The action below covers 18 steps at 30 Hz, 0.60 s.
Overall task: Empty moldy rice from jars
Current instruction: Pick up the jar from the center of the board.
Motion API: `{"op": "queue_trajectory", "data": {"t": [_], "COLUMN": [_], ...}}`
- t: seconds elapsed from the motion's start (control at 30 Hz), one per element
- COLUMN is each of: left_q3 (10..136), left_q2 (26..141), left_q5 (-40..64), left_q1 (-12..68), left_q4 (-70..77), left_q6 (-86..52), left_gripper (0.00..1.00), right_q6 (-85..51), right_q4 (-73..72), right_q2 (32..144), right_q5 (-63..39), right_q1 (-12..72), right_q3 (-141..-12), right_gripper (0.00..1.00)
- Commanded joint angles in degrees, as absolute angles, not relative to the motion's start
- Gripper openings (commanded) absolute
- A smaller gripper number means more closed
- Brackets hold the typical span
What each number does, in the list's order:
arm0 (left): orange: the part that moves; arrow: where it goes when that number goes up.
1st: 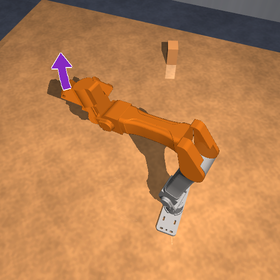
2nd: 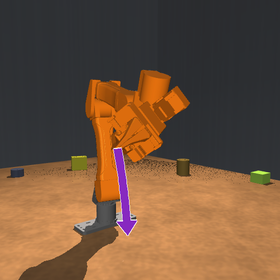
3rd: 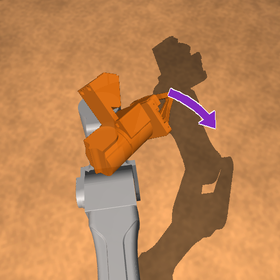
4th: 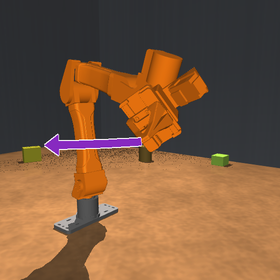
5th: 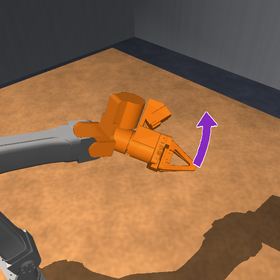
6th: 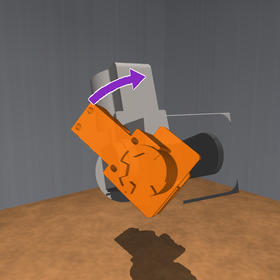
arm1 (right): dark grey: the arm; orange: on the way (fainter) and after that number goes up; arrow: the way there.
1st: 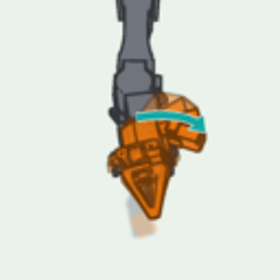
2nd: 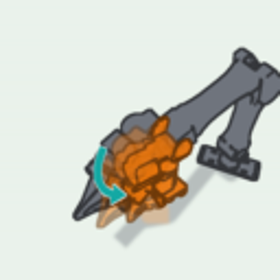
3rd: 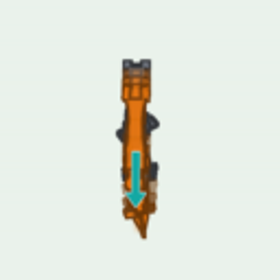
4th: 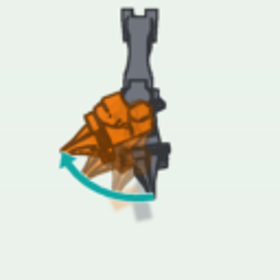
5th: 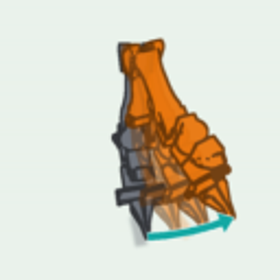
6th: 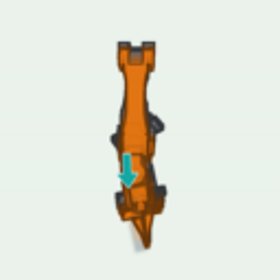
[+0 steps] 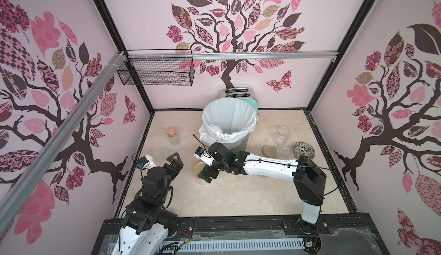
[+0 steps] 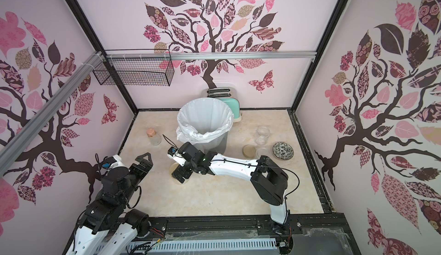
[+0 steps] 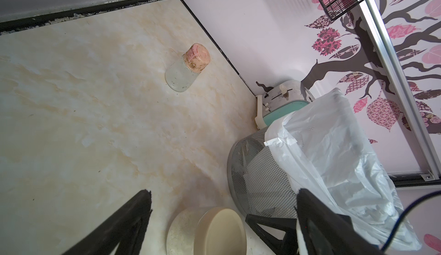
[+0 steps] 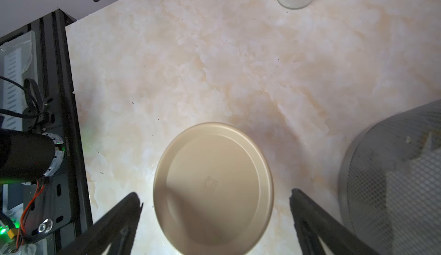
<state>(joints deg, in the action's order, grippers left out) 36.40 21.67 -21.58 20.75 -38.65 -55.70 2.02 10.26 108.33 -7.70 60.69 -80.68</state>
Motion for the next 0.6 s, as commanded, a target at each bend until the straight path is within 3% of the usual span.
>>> {"op": "queue_trajectory", "data": {"t": [0.0,0.57], "left_q3": [35.77,34.96], "left_q2": [21.12,20.13], "left_q5": [-21.57,-21.15], "left_q1": [20.46,20.48], "left_q4": [-37.72,-37.53], "left_q6": [-55.97,-56.32], "left_gripper": [0.98,0.98], "right_q6": [2.84,2.57], "right_q4": [9.26,9.4], "right_q2": [109.88,114.65], "right_q5": [-6.77,-5.01], "right_q1": [61.39,62.84], "right_q3": [-83.72,-85.51], "right_gripper": [0.99,0.95]}}
